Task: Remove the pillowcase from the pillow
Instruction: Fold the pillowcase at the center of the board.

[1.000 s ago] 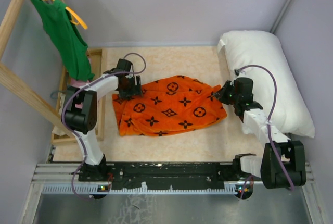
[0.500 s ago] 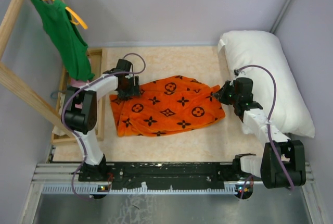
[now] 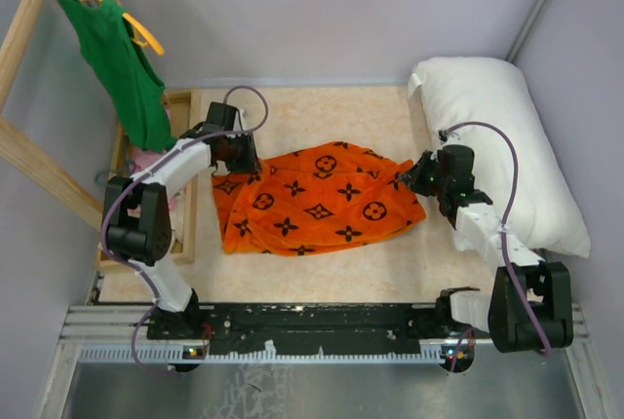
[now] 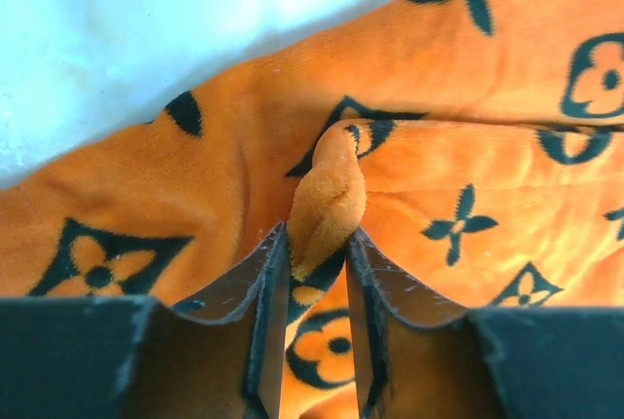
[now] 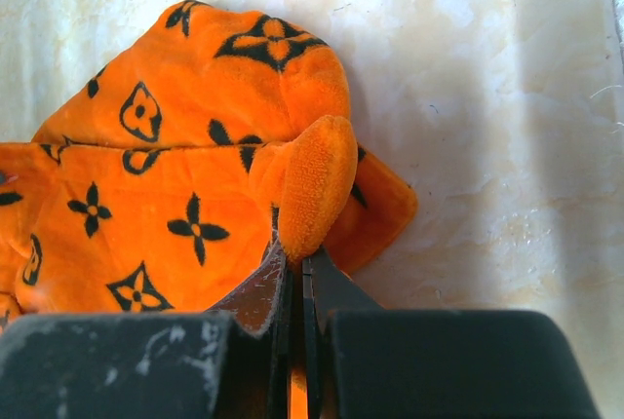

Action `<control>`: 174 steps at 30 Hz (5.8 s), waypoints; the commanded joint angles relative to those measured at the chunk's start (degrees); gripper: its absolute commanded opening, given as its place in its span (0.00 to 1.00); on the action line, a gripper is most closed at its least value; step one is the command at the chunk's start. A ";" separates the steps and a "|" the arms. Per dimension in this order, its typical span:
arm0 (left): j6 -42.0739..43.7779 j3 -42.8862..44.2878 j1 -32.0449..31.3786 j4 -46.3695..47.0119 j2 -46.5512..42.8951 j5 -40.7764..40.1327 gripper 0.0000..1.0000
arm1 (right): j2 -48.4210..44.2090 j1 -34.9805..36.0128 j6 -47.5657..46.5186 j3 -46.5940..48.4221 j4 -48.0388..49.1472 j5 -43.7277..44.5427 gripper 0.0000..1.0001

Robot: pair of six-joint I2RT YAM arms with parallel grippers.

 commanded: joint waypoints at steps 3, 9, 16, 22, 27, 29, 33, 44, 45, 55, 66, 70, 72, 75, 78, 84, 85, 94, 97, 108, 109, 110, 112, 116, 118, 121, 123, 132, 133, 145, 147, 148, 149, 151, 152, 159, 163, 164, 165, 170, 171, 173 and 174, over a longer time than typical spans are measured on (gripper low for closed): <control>1.71 0.04 -0.24 -0.32 -5.05 -1.63 0.03 | -0.46 0.32 -0.77 -0.03 2.52 -0.33 0.00; 1.81 -1.79 -0.21 -0.39 -4.93 -3.21 0.00 | -0.65 0.31 -0.66 0.05 2.46 -0.45 0.00; 2.12 -4.10 -0.24 3.05 -6.26 -2.10 0.00 | -1.10 0.32 -0.65 -0.02 2.29 -0.42 0.00; 1.54 -4.17 -0.86 2.97 -0.69 -5.44 0.00 | -1.38 0.32 -0.39 -0.48 2.61 -0.92 0.00; 1.02 -7.23 -3.03 6.94 -3.35 -6.77 0.00 | -1.56 0.32 -0.65 -0.54 2.20 -0.67 0.00; 2.17 -7.73 -4.75 7.81 -4.94 -8.23 0.00 | -1.59 0.32 -0.71 -0.63 2.50 -0.65 0.00; 4.16 -10.91 -8.46 11.55 -9.71 -10.54 0.00 | -1.58 0.32 -0.61 -0.77 2.54 -0.70 0.00; 4.79 -17.23 -10.81 14.97 -9.49 -15.07 0.00 | -1.17 0.32 -0.52 -1.09 3.10 -0.94 0.00; 4.51 -16.99 -10.91 14.78 -8.74 -15.93 0.01 | -1.16 0.29 -0.47 -1.09 3.14 -0.91 0.00; 4.33 -15.35 -11.27 15.41 -5.31 -21.00 0.28 | -1.11 0.32 -0.58 -1.18 3.21 -0.91 0.00; 4.50 -13.45 -11.27 16.72 -3.14 -19.87 0.55 | -0.52 0.32 -0.49 -1.31 3.61 -0.99 0.00; 4.55 -13.10 -11.21 17.73 -3.48 -16.68 0.58 | -0.50 0.28 -0.60 -1.24 3.41 -0.90 0.00; 4.51 -13.25 -11.22 18.21 -3.87 -15.59 0.58 | -0.41 0.33 -0.61 -1.35 3.39 -0.84 0.00; 4.79 -13.36 -11.17 18.27 -4.00 -15.83 0.37 | -0.33 0.28 -0.58 -1.19 3.33 -0.73 0.00; 5.32 -12.56 -11.19 16.57 -4.19 -18.26 0.07 | -0.35 0.32 -0.67 -0.77 2.82 -0.64 0.00; 5.03 -6.05 -11.19 7.19 -7.61 -25.90 0.00 | -1.15 0.32 0.24 5.31 -1.21 0.85 0.00; 5.22 -4.21 -11.10 5.31 -9.02 -26.88 0.00 | -1.69 0.32 0.36 7.39 -2.59 1.81 0.00; 8.09 5.31 -3.12 2.24 -25.99 -30.66 0.00 | -4.86 10.23 -6.95 21.07 -7.60 16.18 0.00; 8.11 3.42 0.51 2.37 -29.97 -29.52 0.00 | -5.27 17.47 -11.14 18.55 -7.31 23.48 0.00; 7.31 -7.37 2.81 -2.12 -39.89 -30.10 0.00 | -1.93 37.86 -12.56 6.06 -6.08 29.14 0.00; 7.36 -7.61 2.97 -1.86 -39.97 -30.01 0.00 | -2.10 37.52 -11.65 5.92 -5.59 30.30 0.00; 7.36 -7.57 3.15 -1.51 -39.83 -29.81 0.00 | -2.42 36.45 -11.19 6.28 -4.76 31.47 0.00; 7.41 -6.16 3.68 -0.42 -38.68 -28.95 0.00 | -2.89 30.53 -8.92 8.51 -2.57 28.34 0.00; 7.40 2.83 6.16 2.23 -31.57 -24.52 0.00 | 2.24 16.43 -3.88 20.22 3.32 19.46 0.00; 7.47 10.73 7.55 2.22 -26.30 -19.99 0.00 | 8.33 13.87 -5.59 30.84 2.84 19.02 0.00; 9.19 24.23 8.42 1.49 -19.00 -16.70 0.00 | 16.90 12.75 -10.75 48.04 -0.57 19.38 0.00; 12.04 34.56 8.49 -0.93 -14.54 -14.97 0.00 | 20.78 11.53 -11.89 60.32 -4.23 16.79 0.00; 19.52 46.64 8.45 5.27 -26.38 -11.06 0.00 | 11.13 11.30 -19.46 80.83 -8.91 7.06 0.00; 20.29 44.18 8.45 7.77 -30.16 -10.23 0.00 | 7.92 11.30 -19.30 79.66 -7.82 6.06 0.00; 25.54 36.57 8.16 19.95 -60.82 -5.39 0.00 | -20.01 11.26 -17.01 76.24 2.80 3.64 0.00; 26.11 38.45 7.86 19.38 -61.14 -5.31 0.00 | -20.55 11.30 -17.31 78.43 2.14 3.55 0.00; 26.31 39.09 7.73 19.21 -61.13 -5.25 0.00 | -20.60 11.24 -17.40 79.49 1.79 3.65 0.00; 26.59 39.51 7.55 19.26 -61.13 -5.32 0.00 | -20.52 11.26 -17.41 80.38 1.51 3.68 0.00; 26.96 40.58 7.14 19.37 -60.46 -5.70 0.00 | -20.31 11.23 -17.29 81.91 1.25 3.77 0.00; 27.19 41.22 6.92 19.27 -59.86 -5.65 0.00 | -20.11 11.28 -17.12 82.45 1.22 3.80 0.00; 29.31 47.69 5.20 17.03 -52.54 -6.06 0.00 | -16.88 11.22 -20.25 83.93 -1.04 5.74 0.00; 29.60 45.67 4.11 16.73 -48.28 -7.21 0.00 | -15.05 11.22 -22.37 79.12 -0.04 8.16 0.00; 29.60 44.04 3.94 17.28 -47.25 -7.56 0.00 | -14.48 11.22 -23.01 77.32 0.69 9.05 0.00; 29.57 42.14 3.82 18.04 -46.22 -7.84 0.00 | -13.75 11.22 -23.67 75.57 1.26 10.17 0.00; 29.32 26.57 3.80 25.35 -40.71 -10.29 0.00 | -8.45 11.22 -26.70 64.43 5.37 17.61 0.00; 29.31 23.15 3.80 27.57 -39.80 -11.20 0.00 | -7.35 11.20 -26.75 61.07 6.70 18.64 0.00; 28.94 16.56 3.80 31.78 -37.33 -12.35 0.00 | -5.71 11.22 -26.22 53.45 10.24 19.66 0.00; 28.55 13.66 3.80 33.49 -35.95 -12.37 0.00 | -4.77 11.20 -25.88 49.65 12.21 20.50 0.00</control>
